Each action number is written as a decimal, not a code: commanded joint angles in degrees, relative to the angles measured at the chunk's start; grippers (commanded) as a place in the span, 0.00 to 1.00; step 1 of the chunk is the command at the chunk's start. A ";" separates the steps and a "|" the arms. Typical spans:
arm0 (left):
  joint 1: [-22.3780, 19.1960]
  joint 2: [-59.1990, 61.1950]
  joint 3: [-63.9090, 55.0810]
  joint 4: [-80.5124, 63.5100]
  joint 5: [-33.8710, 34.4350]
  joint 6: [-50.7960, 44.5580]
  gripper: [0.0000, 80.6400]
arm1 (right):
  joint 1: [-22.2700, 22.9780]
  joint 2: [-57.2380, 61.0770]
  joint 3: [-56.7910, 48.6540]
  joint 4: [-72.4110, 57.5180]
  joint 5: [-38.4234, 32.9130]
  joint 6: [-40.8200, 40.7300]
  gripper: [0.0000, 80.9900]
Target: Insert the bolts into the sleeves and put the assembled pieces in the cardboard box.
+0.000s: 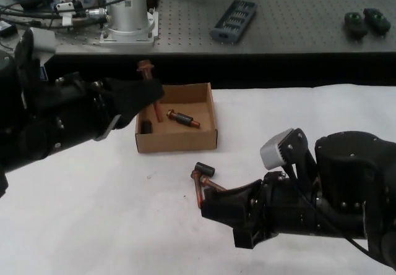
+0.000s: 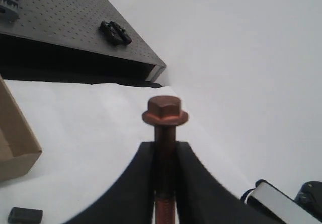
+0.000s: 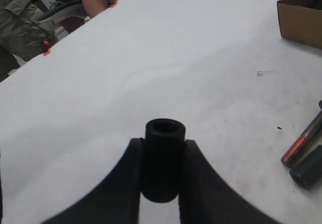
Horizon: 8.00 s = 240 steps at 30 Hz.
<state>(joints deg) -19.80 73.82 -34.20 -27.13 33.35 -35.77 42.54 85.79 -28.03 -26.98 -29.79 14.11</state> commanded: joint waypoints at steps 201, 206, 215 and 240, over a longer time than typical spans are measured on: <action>-2.88 12.11 -2.32 -16.33 21.31 3.56 0.01 | -5.11 3.38 -6.97 -11.14 -19.59 -0.04 0.05; -2.88 12.11 -2.32 -16.30 21.31 5.29 0.01 | -5.11 3.36 -7.03 -12.92 -19.59 0.22 0.05; -2.88 12.11 -2.32 -13.49 21.05 8.41 0.01 | -5.20 3.36 -8.39 -13.66 -19.15 1.71 0.05; -2.88 12.11 -2.32 -11.49 20.91 18.35 0.09 | -5.35 3.36 -9.06 -13.68 -18.31 2.78 0.05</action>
<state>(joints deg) -22.65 86.02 -36.25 -39.52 54.22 -19.78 37.24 89.37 -35.91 -38.48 -47.38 16.52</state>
